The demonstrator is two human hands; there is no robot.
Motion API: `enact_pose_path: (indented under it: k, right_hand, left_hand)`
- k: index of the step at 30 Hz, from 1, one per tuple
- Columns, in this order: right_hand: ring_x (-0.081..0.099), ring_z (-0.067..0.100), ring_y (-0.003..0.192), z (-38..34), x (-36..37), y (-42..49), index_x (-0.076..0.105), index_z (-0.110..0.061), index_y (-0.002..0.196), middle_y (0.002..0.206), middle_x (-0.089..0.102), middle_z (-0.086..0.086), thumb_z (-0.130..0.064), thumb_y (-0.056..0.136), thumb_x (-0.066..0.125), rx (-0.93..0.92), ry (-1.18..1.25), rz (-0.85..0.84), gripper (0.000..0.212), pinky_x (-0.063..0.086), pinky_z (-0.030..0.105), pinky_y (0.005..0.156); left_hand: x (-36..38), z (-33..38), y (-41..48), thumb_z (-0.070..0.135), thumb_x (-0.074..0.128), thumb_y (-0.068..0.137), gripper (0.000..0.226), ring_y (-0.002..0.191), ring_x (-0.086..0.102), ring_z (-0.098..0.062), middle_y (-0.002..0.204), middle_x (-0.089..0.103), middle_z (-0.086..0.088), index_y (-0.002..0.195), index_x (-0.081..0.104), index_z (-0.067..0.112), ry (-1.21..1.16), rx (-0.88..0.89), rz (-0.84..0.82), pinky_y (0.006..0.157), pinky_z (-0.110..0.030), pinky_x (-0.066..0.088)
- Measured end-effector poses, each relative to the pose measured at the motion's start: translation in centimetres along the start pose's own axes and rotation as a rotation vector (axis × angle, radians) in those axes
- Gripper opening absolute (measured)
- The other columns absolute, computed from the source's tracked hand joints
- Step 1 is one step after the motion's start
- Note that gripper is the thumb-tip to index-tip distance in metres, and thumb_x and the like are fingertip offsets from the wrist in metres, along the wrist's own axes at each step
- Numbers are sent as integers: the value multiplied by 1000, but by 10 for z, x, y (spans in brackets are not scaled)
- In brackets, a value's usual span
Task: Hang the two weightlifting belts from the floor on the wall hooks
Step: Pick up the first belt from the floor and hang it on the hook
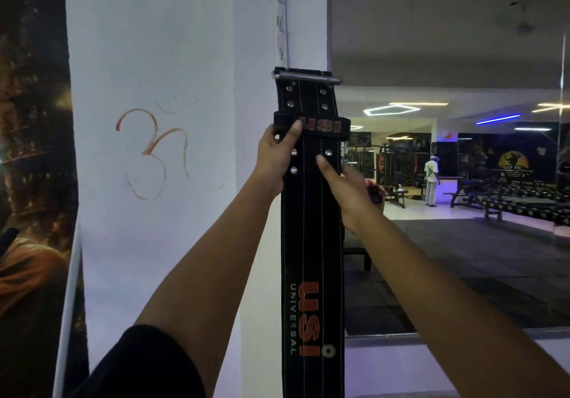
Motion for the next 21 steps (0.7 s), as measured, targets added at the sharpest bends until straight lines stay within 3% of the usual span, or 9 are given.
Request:
enact_pose_path:
  k: [2, 4, 5, 9, 13, 15, 17, 19, 21]
  right_hand:
    - [59, 15, 102, -17, 4, 9, 51, -14, 122, 114, 59, -3, -47, 80, 65, 7, 26, -2, 54, 48, 26, 75]
    - [62, 14, 85, -36, 6, 17, 57, -21, 98, 94, 62, -4, -47, 80, 65, 24, 62, -23, 33, 49, 25, 64]
    - [63, 15, 79, -45, 6, 19, 57, -22, 90, 90, 64, -2, -47, 78, 67, 49, 62, -29, 29, 53, 29, 65]
    - [68, 28, 86, -58, 4, 28, 64, -5, 102, 102, 70, 13, -27, 74, 76, 196, 32, -99, 38, 56, 48, 87]
    - [66, 28, 83, -68, 0, 26, 64, -8, 83, 87, 69, 10, -20, 77, 74, 150, -17, -97, 17, 57, 42, 80]
    - [66, 30, 88, -67, 1, 29, 64, -3, 84, 91, 69, 13, -23, 79, 73, 112, -27, -43, 23, 56, 43, 81]
    - [65, 36, 100, -60, 2, 35, 61, 10, 99, 107, 69, 20, -25, 78, 73, 77, -24, 61, 43, 53, 50, 90]
    - [61, 39, 111, -51, 3, 38, 57, 15, 111, 117, 65, 24, -27, 77, 74, 44, -12, 121, 56, 48, 52, 98]
    - [60, 39, 112, -43, 4, 38, 57, 13, 110, 118, 65, 23, -28, 77, 74, 39, 0, 135, 56, 46, 51, 101]
  left_hand:
    - [0, -3, -2, 28, 62, 88, 38, 96, 67, -25, 105, 67, -7, 119, 53, 8, -3, -11, -21, 69, -30, 57]
    - [-1, -5, -5, 27, 62, 88, 41, 102, 67, -29, 115, 66, -14, 122, 53, 6, -9, -25, -42, 76, -34, 58]
    - [-3, -7, -6, 27, 62, 88, 42, 104, 67, -30, 118, 65, -16, 123, 52, 6, -15, -39, -45, 79, -36, 58]
    - [-10, -7, -8, 23, 63, 86, 41, 97, 68, -28, 115, 65, -16, 122, 53, 8, -23, -80, -45, 76, -36, 57]
    - [-13, -8, -14, 19, 60, 86, 35, 87, 67, -22, 102, 67, -9, 119, 54, 9, 23, -124, -76, 69, -31, 55]
    - [-14, -10, -15, 16, 59, 87, 35, 87, 66, -22, 102, 66, -8, 120, 52, 8, 21, -147, -98, 69, -31, 54]
    - [-13, -4, -12, 10, 58, 87, 43, 88, 65, -22, 103, 64, -8, 128, 46, 8, 23, -164, -120, 69, -32, 53]
    - [-11, 8, -6, 10, 56, 89, 52, 84, 63, -18, 103, 62, -5, 137, 36, 15, 22, -146, -120, 65, -29, 52]
    - [-13, 20, 2, 18, 56, 92, 58, 89, 62, -17, 117, 58, -5, 142, 28, 27, 70, -62, -131, 64, -27, 54]
Point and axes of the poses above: each hand's wrist, its own y-axis towards the middle knuckle, its own x-axis out of the palm, z = x × y, the point moved 2 cm from there along y, towards the middle knuckle
